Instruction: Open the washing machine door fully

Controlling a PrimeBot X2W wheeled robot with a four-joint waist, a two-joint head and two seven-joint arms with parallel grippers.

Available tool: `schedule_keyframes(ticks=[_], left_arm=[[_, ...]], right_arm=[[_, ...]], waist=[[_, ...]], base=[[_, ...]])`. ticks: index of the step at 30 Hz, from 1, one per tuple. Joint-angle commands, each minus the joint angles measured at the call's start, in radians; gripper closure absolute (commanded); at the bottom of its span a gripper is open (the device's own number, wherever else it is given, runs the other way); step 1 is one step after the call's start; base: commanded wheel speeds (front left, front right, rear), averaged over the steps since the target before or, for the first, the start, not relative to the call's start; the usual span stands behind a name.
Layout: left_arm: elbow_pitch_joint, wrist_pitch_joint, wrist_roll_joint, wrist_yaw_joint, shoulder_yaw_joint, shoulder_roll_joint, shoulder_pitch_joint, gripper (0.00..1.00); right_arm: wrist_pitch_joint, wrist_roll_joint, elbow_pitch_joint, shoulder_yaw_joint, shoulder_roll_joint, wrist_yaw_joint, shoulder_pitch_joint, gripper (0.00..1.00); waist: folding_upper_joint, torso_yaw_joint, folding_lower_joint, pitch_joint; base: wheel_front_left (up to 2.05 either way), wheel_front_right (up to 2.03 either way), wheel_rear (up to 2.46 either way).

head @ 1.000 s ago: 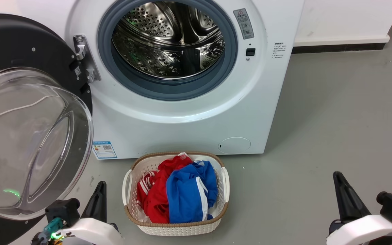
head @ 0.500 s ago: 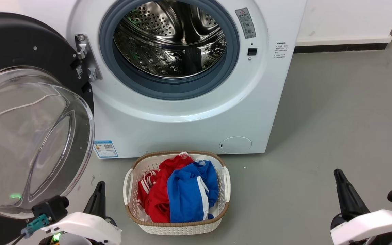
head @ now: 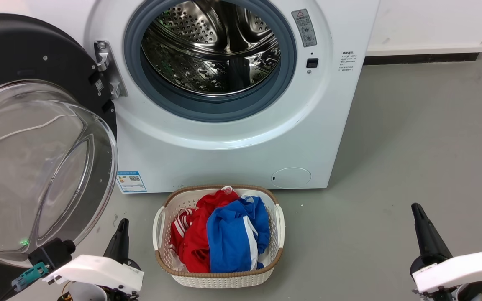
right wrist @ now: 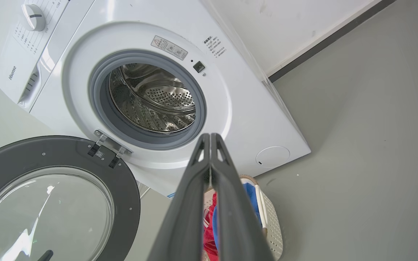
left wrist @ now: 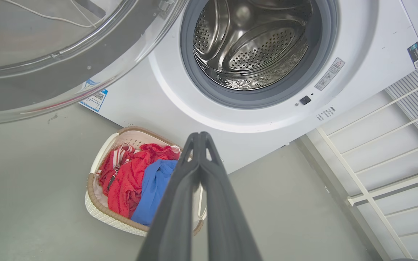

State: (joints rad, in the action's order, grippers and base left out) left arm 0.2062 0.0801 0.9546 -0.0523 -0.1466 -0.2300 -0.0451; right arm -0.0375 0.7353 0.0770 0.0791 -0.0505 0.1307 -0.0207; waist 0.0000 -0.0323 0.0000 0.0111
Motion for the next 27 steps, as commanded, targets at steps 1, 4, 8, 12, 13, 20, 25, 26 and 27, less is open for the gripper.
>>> schedule_keyframes(ticks=[1, 4, 8, 12, 13, 20, 25, 26, 27], left_arm=[[-0.009, -0.007, 0.020, 0.009, 0.014, 0.001, -0.028, 1.00], [-0.007, -0.015, 0.052, 0.018, 0.026, 0.009, -0.031, 1.00], [-0.005, -0.027, 0.093, 0.029, 0.041, 0.020, -0.034, 1.00], [-0.002, -0.038, 0.132, 0.039, 0.056, 0.031, -0.037, 1.00], [-0.001, -0.041, 0.142, 0.042, 0.060, 0.034, -0.037, 1.00], [0.003, -0.059, 0.206, 0.060, 0.084, 0.051, -0.040, 1.00], [0.007, -0.071, 0.250, 0.073, 0.101, 0.064, -0.044, 1.00], [0.007, -0.074, 0.258, 0.074, 0.104, 0.066, -0.045, 1.00], [0.008, -0.077, 0.266, 0.076, 0.107, 0.068, -0.045, 1.00]], right_arm=[[-0.004, 0.032, -0.005, 0.003, 0.000, 0.000, 0.027, 1.00], [-0.007, 0.073, 0.003, 0.004, 0.000, 0.000, 0.033, 1.00], [-0.012, 0.127, 0.014, 0.007, 0.000, 0.000, 0.039, 1.00], [-0.016, 0.178, 0.025, 0.009, 0.000, 0.000, 0.046, 1.00], [-0.017, 0.191, 0.027, 0.009, 0.000, 0.000, 0.048, 1.00], [-0.025, 0.276, 0.045, 0.013, 0.000, 0.000, 0.059, 1.00], [-0.030, 0.333, 0.056, 0.015, 0.000, 0.000, 0.067, 1.00], [-0.031, 0.343, 0.059, 0.015, 0.000, 0.000, 0.068, 1.00], [-0.032, 0.354, 0.061, 0.016, 0.000, 0.000, 0.070, 1.00]], waist=[[0.0000, 0.000, 0.0000, 0.000], [0.0000, 0.001, 0.0000, -0.001], [0.0000, 0.003, 0.0000, -0.001], [0.0000, 0.004, 0.0000, -0.002], [0.0000, 0.005, 0.0000, -0.002], [0.0000, 0.007, 0.0000, -0.003], [0.0000, 0.009, 0.0000, -0.004], [0.0000, 0.009, 0.0000, -0.004], [0.0000, 0.010, 0.0000, -0.004]], base=[[0.00, 0.00, 0.00], [0.00, 0.00, 0.00], [0.00, 0.00, 0.00], [0.00, 0.00, 0.00], [0.00, 0.00, 0.00], [0.00, 0.00, 0.00], [0.00, 0.00, 0.00], [0.00, 0.00, 0.00], [0.00, 0.00, 0.00]])
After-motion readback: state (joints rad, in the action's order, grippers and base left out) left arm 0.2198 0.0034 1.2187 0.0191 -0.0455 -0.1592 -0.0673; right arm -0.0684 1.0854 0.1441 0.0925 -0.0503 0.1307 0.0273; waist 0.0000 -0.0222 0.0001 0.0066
